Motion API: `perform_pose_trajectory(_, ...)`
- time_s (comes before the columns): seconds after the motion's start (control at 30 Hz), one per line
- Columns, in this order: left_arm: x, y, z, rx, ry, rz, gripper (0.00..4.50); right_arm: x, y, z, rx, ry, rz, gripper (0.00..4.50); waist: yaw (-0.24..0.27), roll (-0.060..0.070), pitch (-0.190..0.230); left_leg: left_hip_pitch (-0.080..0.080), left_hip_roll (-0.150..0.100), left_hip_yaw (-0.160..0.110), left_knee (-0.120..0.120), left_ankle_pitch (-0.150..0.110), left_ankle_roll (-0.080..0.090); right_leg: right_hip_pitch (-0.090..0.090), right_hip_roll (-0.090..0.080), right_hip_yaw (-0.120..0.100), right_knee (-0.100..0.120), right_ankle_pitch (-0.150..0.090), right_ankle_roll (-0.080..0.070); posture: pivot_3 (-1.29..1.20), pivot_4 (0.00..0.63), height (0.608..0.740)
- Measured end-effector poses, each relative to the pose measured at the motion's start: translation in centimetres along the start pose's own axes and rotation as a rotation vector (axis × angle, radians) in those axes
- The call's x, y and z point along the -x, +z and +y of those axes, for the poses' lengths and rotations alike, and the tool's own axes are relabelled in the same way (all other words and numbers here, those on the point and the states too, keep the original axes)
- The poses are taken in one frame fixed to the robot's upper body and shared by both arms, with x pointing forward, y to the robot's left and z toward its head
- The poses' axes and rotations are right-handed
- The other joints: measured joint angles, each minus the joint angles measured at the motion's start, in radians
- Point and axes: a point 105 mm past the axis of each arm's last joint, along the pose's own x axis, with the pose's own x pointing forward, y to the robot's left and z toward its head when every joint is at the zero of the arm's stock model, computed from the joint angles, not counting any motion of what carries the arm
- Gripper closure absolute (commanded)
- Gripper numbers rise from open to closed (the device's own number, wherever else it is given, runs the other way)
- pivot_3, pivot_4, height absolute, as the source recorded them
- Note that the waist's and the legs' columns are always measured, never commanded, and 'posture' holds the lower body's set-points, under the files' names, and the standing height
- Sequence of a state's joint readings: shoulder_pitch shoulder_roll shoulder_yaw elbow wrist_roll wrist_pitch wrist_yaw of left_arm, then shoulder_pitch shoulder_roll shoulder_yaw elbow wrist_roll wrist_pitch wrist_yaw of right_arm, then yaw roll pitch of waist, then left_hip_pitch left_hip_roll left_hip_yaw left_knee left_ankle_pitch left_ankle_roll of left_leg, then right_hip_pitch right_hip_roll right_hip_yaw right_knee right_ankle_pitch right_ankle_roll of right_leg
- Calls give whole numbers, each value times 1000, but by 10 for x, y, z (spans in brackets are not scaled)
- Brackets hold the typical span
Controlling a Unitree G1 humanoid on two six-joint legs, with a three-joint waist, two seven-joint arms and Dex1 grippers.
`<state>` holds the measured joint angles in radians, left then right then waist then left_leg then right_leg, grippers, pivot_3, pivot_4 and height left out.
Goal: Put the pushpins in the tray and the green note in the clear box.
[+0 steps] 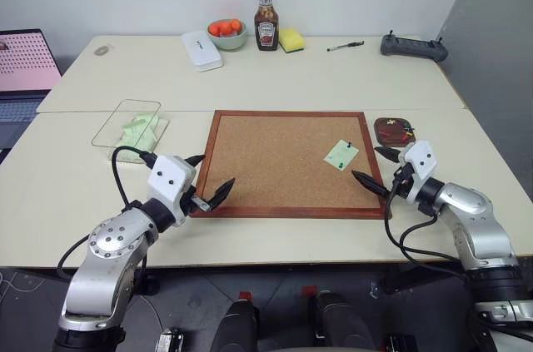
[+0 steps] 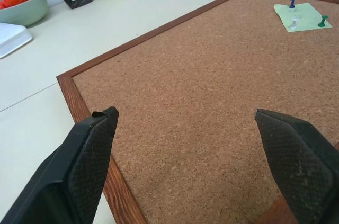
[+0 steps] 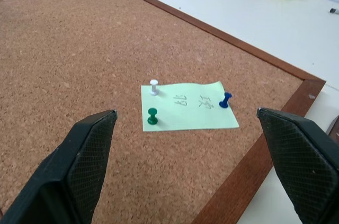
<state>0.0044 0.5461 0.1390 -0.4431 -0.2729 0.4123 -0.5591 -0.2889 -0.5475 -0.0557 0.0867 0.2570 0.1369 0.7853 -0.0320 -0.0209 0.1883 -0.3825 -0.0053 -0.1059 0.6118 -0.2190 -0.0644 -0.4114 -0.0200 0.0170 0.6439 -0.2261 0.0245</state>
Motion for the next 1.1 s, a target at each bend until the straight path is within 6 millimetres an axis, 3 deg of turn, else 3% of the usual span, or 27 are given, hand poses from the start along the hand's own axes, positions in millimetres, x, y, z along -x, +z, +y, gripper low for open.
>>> perform_pose_trajectory(0.67, -7, 12, 8, -47, 0, -21, 159, 0, 3, 2, 2, -5, -10, 0, 0, 0, 0, 0, 0, 0, 0, 0, 0, 0, 0, 0, 0, 0, 0, 0, 150, 740)
perform_pose_trajectory(0.7, -8, 13, 9, -50, -1, -26, 488, -1, 3, 2, 0, -10, -12, 0, 0, 0, 0, 0, 0, 0, 0, 0, 0, 0, 0, 0, 0, 0, 0, 0, 150, 740)
perform_pose_trajectory(0.9, -22, 16, -3, -37, -92, -55, 1485, -1, 3, 8, -12, -19, -17, 0, 1, 0, 0, 0, 0, 0, 0, 0, 0, 0, 0, 0, 0, 0, 0, 0, 150, 740)
perform_pose_trajectory(1.1, -50, 14, -14, -33, -211, -45, 2559, -1, 3, 9, -19, -25, -15, 0, 1, 0, 0, 0, -1, 0, 0, 0, 0, 0, 0, 0, 0, 0, 0, 0, 150, 740)
